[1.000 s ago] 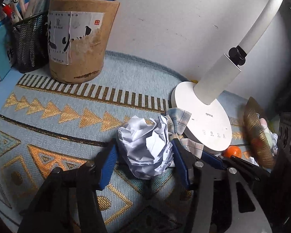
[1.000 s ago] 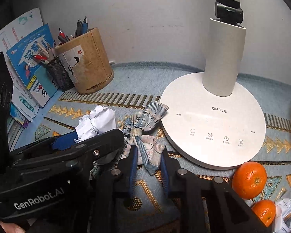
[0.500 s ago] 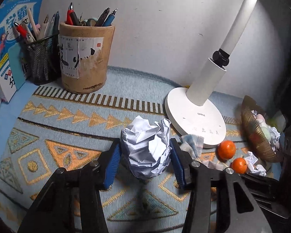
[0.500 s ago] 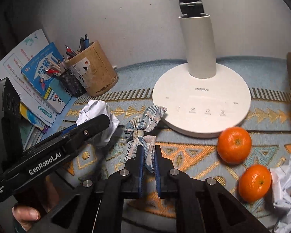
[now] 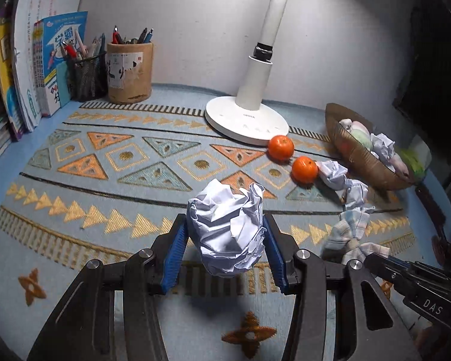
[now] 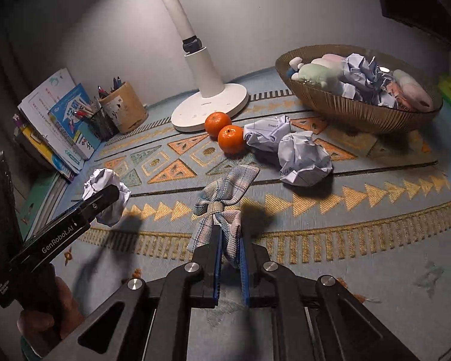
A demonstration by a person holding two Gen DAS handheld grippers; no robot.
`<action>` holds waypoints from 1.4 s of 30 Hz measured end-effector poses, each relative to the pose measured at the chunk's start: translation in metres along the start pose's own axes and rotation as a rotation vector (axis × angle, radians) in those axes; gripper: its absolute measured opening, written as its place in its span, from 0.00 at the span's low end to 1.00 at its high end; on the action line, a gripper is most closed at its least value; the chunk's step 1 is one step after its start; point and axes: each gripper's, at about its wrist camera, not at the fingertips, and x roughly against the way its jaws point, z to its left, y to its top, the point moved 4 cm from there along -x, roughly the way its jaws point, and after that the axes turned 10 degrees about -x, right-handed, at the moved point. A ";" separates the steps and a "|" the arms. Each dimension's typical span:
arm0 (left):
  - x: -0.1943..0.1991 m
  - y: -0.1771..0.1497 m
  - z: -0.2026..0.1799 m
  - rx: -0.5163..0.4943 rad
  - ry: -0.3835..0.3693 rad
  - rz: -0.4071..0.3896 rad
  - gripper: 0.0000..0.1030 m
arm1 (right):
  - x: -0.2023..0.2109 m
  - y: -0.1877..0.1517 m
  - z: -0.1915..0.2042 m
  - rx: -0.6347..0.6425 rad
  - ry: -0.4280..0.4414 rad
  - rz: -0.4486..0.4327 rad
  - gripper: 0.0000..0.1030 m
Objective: Organize objects
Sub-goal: 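Grasp a paper ball with the left gripper while the right grasps the plaid bow, then carry the paper ball and plaid bow over the bowl and release both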
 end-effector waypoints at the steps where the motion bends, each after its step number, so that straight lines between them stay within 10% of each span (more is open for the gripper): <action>1: 0.001 -0.003 -0.003 -0.002 -0.001 -0.009 0.45 | -0.001 -0.004 -0.005 -0.012 0.015 0.025 0.11; 6: 0.001 -0.010 0.000 0.018 -0.003 -0.036 0.45 | -0.003 -0.019 -0.021 -0.017 -0.015 0.058 0.23; 11: 0.002 -0.012 0.005 0.043 -0.033 -0.052 0.45 | -0.005 -0.019 -0.016 -0.015 -0.011 0.032 0.59; 22: 0.007 -0.011 -0.015 -0.065 0.015 -0.083 0.46 | -0.038 -0.011 0.012 0.115 -0.222 -0.026 0.60; 25: 0.008 -0.011 -0.018 -0.085 0.027 -0.091 0.46 | -0.038 -0.011 0.013 0.130 -0.235 -0.037 0.44; 29: 0.008 -0.011 -0.023 -0.105 0.030 -0.091 0.46 | -0.033 -0.014 0.015 0.148 -0.189 -0.042 0.22; 42: 0.031 0.082 -0.115 -0.237 -0.121 -0.211 0.45 | 0.085 0.065 -0.021 0.052 -0.062 -0.273 0.22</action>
